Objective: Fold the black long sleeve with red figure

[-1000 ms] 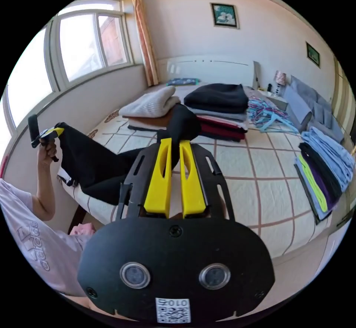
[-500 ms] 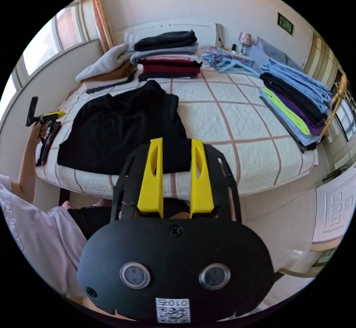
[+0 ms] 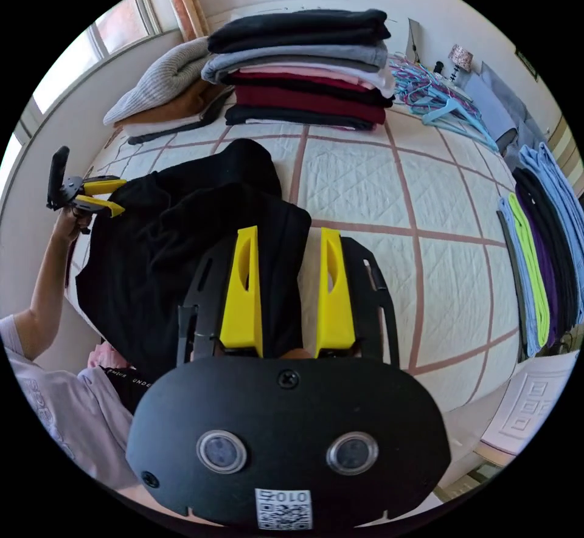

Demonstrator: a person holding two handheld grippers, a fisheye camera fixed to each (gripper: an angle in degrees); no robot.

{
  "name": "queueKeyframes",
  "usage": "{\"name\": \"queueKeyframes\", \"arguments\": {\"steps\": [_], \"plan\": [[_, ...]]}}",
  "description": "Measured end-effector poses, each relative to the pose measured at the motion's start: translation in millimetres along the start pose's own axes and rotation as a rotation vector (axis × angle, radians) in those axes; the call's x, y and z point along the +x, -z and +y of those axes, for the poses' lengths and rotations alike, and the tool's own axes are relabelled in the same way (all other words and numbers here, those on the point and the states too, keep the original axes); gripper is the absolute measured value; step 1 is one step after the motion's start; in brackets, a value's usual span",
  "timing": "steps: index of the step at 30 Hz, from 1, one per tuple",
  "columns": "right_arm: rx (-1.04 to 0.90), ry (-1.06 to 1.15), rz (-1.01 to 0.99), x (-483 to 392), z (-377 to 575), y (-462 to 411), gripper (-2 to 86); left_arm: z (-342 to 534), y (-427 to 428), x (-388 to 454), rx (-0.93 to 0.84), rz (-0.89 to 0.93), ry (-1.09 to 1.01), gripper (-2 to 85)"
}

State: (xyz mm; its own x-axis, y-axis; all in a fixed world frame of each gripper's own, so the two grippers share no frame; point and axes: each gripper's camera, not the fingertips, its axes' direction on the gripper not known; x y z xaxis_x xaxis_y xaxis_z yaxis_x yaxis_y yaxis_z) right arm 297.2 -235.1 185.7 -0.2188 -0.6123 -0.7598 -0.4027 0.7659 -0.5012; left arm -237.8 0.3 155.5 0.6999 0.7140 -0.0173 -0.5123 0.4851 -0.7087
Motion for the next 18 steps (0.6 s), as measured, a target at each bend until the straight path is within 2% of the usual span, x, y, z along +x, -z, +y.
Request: {"name": "queueKeyframes", "arguments": {"steps": [3, 5, 10, 14, 16, 18], "plan": [[-0.012, 0.008, -0.041, -2.0, -2.2, -22.1, 8.0, 4.1, 0.5, 8.8, 0.041, -0.024, -0.019, 8.9], [0.05, 0.016, -0.005, -9.5, 8.0, -17.5, 4.1, 10.0, 8.4, 11.9, 0.072, -0.036, -0.029, 6.2], [0.206, 0.009, 0.059, -19.7, 44.9, 26.8, 2.5, 37.3, 62.2, 33.3, 0.223, -0.028, -0.103, 1.2], [0.318, 0.179, -0.077, -42.5, 105.0, 78.9, 2.2, 69.0, 107.1, 65.0, 0.307, 0.073, -0.203, 0.3], [0.36, 0.318, -0.177, -58.0, 144.5, 97.9, 2.2, 102.6, 138.7, 101.9, 0.326, 0.153, -0.346, 0.1], [0.389, 0.409, -0.192, -73.5, 186.8, 103.9, 2.2, 134.2, 149.2, 132.4, 0.304, 0.143, -0.452, 0.0]]}}
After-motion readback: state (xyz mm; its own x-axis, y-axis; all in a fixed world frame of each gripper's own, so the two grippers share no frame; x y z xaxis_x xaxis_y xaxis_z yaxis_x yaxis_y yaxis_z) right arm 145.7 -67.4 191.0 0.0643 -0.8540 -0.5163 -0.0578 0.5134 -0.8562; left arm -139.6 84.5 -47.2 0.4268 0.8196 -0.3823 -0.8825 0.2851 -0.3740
